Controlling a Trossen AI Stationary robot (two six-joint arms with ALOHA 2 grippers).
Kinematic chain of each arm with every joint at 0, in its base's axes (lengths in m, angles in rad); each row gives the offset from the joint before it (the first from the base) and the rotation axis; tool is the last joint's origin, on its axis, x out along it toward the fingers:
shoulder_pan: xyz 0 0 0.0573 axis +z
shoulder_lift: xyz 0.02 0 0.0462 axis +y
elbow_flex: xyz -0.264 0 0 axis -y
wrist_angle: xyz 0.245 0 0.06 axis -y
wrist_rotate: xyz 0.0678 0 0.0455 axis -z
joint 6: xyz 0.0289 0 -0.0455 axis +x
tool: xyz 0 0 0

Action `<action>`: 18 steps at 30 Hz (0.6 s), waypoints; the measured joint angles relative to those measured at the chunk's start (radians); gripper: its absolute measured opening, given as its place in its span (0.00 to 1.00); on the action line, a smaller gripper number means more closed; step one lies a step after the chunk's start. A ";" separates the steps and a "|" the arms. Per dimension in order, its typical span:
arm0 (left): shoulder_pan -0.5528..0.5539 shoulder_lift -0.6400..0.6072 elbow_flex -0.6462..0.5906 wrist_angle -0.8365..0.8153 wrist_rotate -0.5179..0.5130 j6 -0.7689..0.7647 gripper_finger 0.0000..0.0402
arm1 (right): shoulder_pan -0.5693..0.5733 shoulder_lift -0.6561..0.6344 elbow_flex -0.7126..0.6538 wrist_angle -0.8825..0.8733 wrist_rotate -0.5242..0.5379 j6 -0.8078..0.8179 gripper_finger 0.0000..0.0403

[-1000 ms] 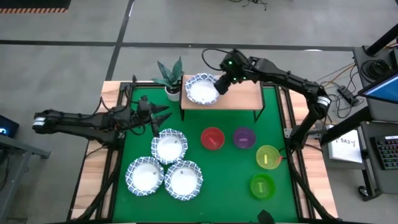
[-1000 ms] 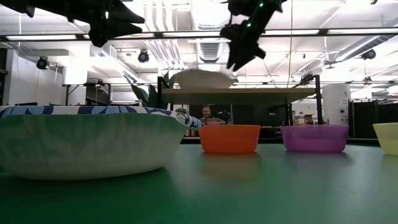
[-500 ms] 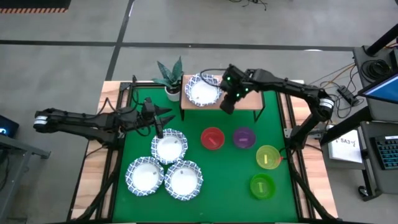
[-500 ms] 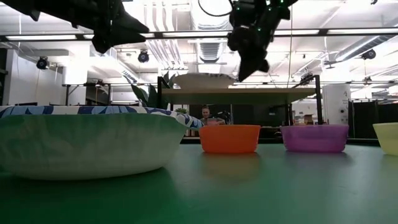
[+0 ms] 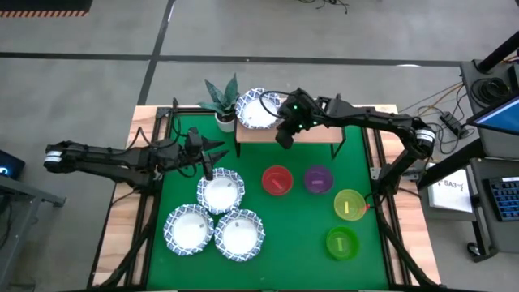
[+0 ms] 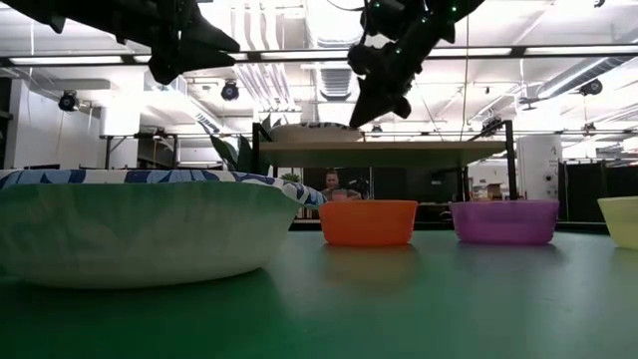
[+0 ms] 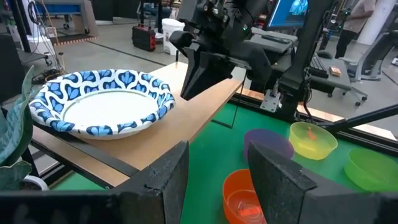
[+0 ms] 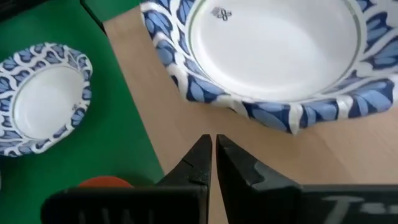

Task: Place and stack bowls onto a shelf
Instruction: Put the red bowl on the shelf

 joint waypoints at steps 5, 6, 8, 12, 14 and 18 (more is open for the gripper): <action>0.000 0.000 0.000 -0.002 0.000 0.000 0.37 | 0.017 -0.026 -0.001 -0.088 -0.025 0.004 0.03; 0.000 0.000 0.000 -0.002 0.000 0.000 0.37 | 0.027 -0.030 -0.001 -0.113 -0.040 0.004 0.03; 0.000 0.000 0.000 -0.003 0.000 0.004 0.37 | 0.060 -0.032 -0.005 -0.133 -0.066 0.000 0.03; 0.000 0.000 0.000 -0.003 0.000 0.037 0.37 | 0.163 -0.032 -0.018 -0.150 -0.079 -0.054 0.03; 0.000 0.000 0.001 -0.003 0.000 0.057 0.37 | 0.223 -0.032 -0.030 -0.151 -0.080 -0.107 0.03; 0.000 0.000 0.002 -0.005 0.000 0.092 0.37 | 0.321 -0.032 -0.049 -0.147 -0.074 -0.129 0.03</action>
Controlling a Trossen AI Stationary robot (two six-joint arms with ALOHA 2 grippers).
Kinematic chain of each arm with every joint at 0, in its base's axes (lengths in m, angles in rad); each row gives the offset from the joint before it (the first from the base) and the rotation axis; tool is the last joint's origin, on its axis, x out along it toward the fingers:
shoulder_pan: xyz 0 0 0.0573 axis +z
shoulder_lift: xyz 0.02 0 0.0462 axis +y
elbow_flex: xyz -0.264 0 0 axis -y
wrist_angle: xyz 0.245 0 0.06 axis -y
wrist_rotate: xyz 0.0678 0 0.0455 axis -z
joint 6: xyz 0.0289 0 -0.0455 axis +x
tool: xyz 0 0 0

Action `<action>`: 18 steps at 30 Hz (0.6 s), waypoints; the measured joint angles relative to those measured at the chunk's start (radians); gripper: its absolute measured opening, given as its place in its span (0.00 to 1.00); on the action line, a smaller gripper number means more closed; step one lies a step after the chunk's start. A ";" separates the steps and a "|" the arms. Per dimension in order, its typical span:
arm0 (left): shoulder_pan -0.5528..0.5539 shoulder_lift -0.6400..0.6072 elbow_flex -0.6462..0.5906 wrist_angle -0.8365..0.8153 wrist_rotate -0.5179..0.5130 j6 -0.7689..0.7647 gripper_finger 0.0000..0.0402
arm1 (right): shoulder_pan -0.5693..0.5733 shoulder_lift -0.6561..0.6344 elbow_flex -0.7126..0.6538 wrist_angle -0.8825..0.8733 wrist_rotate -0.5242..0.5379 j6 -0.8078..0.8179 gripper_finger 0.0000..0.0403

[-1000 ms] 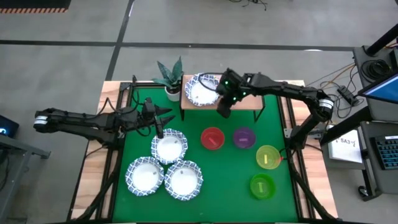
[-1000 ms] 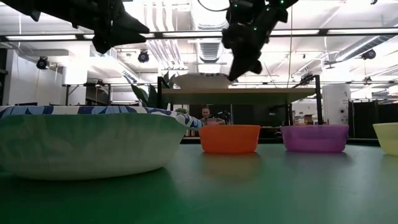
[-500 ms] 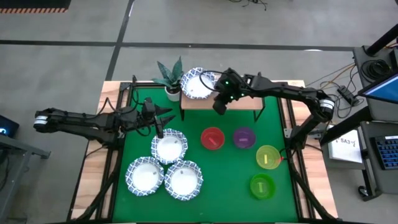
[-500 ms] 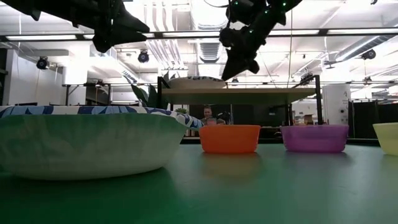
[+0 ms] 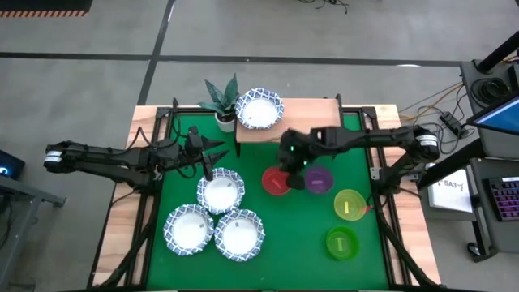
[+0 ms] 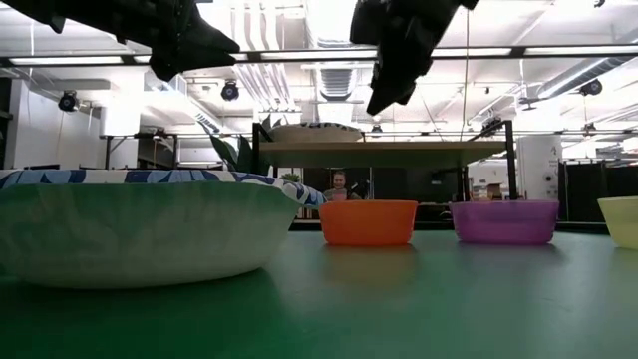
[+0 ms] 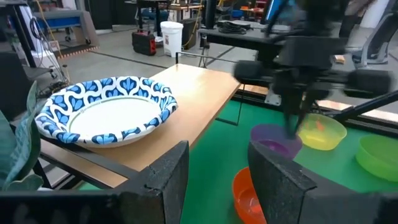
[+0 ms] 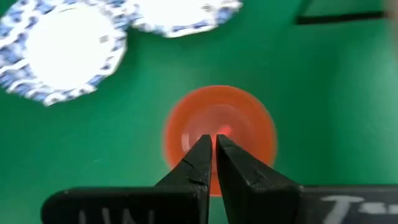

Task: Place and stack bowls onto a shelf
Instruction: Put the red bowl on the shelf

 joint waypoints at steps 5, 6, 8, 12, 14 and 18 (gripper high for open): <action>0.000 0.000 0.000 0.003 0.000 0.018 0.37 | 0.081 0.003 -0.025 0.045 0.014 0.067 0.03; 0.000 0.000 0.000 0.003 0.000 0.019 0.37 | 0.093 0.003 -0.027 0.047 0.014 0.076 0.03; 0.000 0.000 0.000 0.002 0.000 0.030 0.37 | 0.114 0.003 -0.029 0.048 0.014 0.081 0.05; 0.000 0.000 0.000 0.003 0.000 0.040 0.37 | 0.149 0.003 -0.030 0.048 0.061 0.134 0.15; 0.000 0.000 0.000 0.003 0.000 0.040 0.37 | 0.172 0.003 -0.030 0.049 0.116 0.134 0.23; 0.000 0.000 0.000 0.002 0.000 0.040 0.37 | 0.231 0.005 -0.030 0.050 0.220 0.095 0.39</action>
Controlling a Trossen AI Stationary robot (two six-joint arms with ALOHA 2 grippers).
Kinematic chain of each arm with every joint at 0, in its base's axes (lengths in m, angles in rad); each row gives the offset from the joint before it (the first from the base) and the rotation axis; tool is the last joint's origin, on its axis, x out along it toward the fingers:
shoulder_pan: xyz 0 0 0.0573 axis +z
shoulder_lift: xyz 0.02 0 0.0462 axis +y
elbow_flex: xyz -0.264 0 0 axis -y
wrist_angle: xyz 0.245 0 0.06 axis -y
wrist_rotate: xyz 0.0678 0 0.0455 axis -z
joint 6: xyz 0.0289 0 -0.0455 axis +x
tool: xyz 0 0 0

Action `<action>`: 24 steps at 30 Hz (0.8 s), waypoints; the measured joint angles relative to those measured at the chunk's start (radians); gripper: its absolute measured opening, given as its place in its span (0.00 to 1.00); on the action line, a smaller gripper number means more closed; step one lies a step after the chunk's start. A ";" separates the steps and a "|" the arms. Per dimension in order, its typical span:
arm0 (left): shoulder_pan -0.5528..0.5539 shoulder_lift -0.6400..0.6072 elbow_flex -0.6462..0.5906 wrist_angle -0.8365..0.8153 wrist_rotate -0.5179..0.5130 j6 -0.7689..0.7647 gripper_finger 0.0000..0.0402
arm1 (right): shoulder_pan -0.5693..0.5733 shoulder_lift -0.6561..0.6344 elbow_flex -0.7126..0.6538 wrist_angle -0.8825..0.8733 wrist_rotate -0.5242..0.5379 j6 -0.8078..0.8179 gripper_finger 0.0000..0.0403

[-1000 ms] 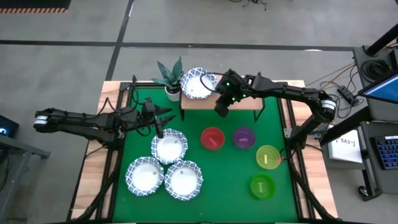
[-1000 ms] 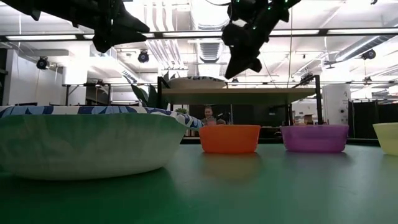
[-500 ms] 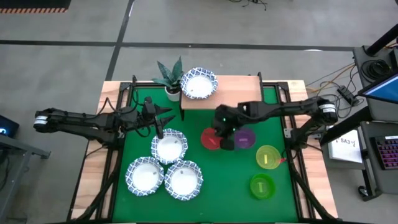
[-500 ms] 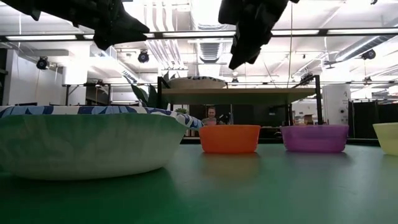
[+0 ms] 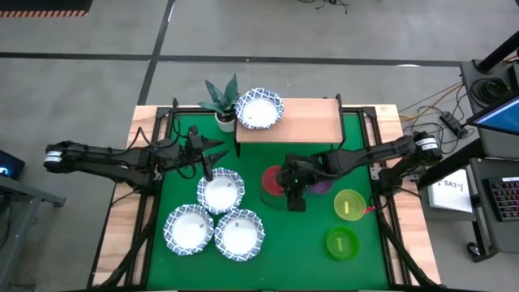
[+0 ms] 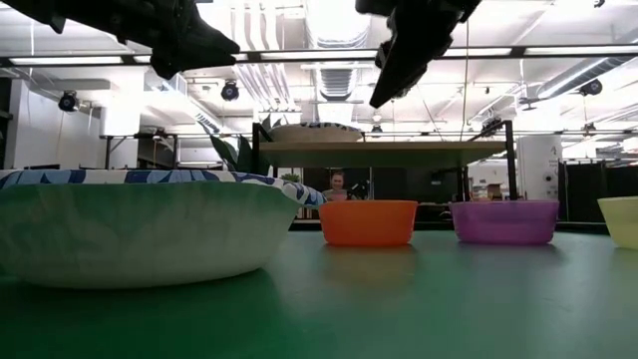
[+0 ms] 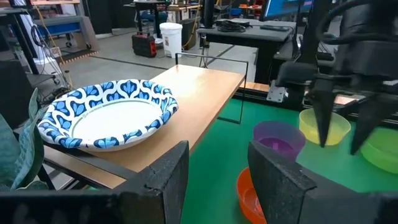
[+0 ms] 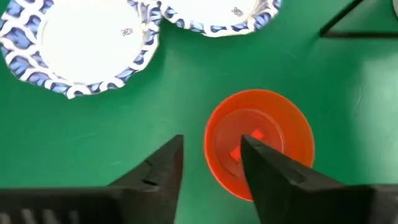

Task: Place and stack bowls onto a shelf
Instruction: Put the red bowl on the shelf

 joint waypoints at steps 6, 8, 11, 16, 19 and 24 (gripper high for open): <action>0.000 0.001 0.000 0.000 0.000 -0.001 0.37 | 0.053 0.075 0.000 0.052 0.083 0.020 0.48; 0.000 0.002 0.000 0.007 0.000 0.000 0.37 | 0.057 0.118 0.000 0.062 0.098 0.032 0.47; 0.000 0.001 0.000 0.009 0.000 0.000 0.37 | 0.052 0.177 0.000 0.066 0.100 0.045 0.46; 0.000 0.001 0.000 0.005 0.000 0.000 0.37 | 0.037 0.273 0.017 0.063 0.102 0.058 0.41; 0.000 0.001 0.000 0.003 0.000 0.000 0.37 | 0.028 0.315 0.033 0.061 0.102 0.058 0.36; 0.000 0.002 0.000 0.003 0.000 0.000 0.37 | 0.010 0.360 0.043 0.047 0.098 0.048 0.26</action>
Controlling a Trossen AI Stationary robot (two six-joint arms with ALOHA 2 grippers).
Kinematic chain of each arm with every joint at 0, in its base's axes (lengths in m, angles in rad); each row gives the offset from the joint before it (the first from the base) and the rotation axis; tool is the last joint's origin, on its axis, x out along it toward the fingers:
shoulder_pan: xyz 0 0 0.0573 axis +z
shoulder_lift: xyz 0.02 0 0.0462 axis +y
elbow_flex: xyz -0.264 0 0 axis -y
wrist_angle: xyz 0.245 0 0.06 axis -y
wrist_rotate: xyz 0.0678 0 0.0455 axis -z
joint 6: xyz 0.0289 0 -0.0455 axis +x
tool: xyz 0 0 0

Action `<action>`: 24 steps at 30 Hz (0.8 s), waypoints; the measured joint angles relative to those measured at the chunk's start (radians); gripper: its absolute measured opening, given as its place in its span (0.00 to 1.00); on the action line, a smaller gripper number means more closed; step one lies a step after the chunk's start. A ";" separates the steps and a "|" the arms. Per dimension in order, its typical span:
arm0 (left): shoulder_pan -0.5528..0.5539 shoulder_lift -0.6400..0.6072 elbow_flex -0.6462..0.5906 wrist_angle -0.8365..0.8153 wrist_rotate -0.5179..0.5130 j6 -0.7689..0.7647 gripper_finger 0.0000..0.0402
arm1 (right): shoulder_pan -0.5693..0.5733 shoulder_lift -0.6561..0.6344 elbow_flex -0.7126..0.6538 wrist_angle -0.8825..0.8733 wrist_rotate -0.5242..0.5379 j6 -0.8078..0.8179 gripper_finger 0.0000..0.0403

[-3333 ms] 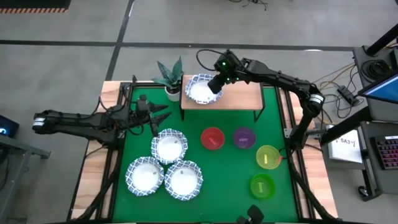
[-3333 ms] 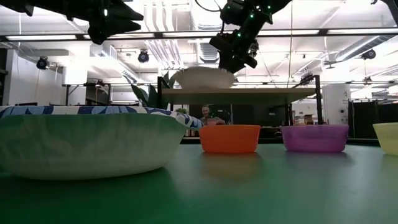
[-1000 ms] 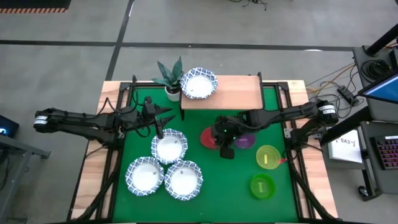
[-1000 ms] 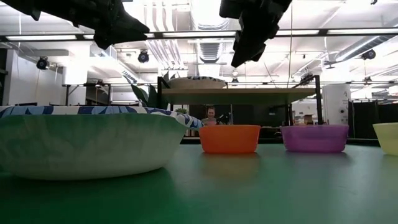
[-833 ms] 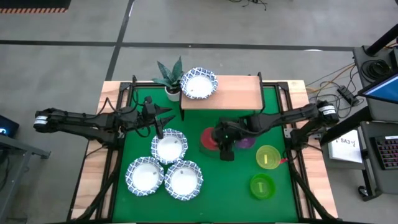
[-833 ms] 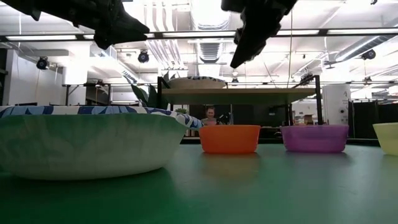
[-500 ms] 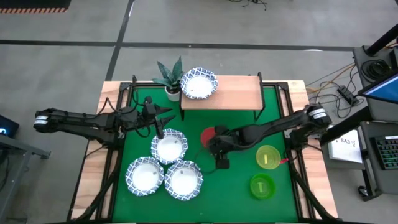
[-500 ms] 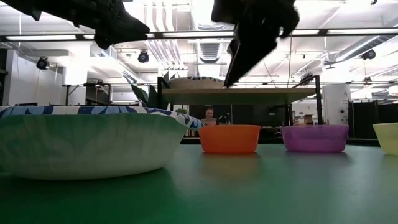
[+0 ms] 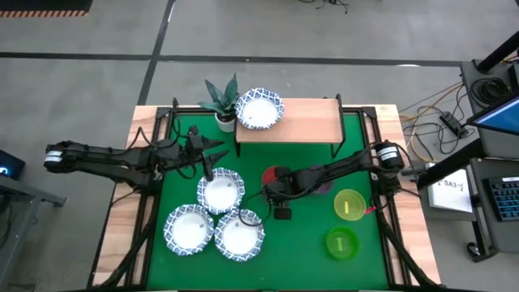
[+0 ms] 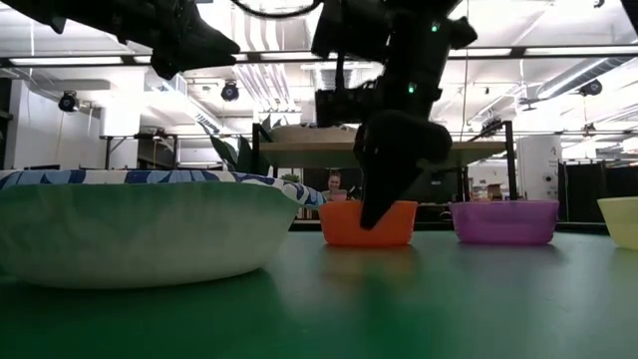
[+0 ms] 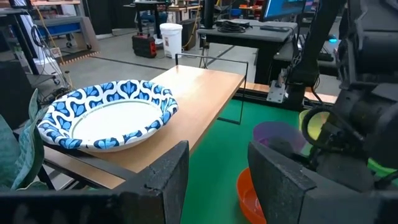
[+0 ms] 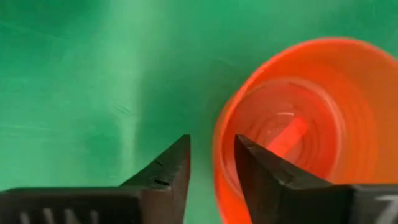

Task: Place and stack bowls onto a shelf
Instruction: Put the red bowl on the shelf

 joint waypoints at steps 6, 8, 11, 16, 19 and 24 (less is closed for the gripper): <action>0.000 0.001 -0.005 -0.004 0.000 0.000 0.37 | 0.000 0.001 0.000 -0.010 -0.019 -0.002 0.07; 0.000 0.002 -0.006 -0.010 0.000 0.000 0.37 | 0.001 -0.007 0.001 -0.014 -0.034 0.001 0.04; 0.000 0.003 -0.006 -0.014 0.000 0.000 0.37 | 0.009 -0.020 0.014 -0.029 -0.034 0.005 0.03; 0.000 0.003 -0.006 -0.019 0.000 0.000 0.37 | 0.023 -0.057 0.066 -0.117 -0.046 0.002 0.02; 0.000 0.003 -0.006 -0.019 0.000 -0.002 0.37 | 0.033 -0.086 0.111 -0.175 -0.083 0.001 0.02; 0.000 0.003 -0.007 -0.020 0.000 -0.013 0.37 | 0.055 -0.162 0.189 -0.241 -0.113 -0.001 0.02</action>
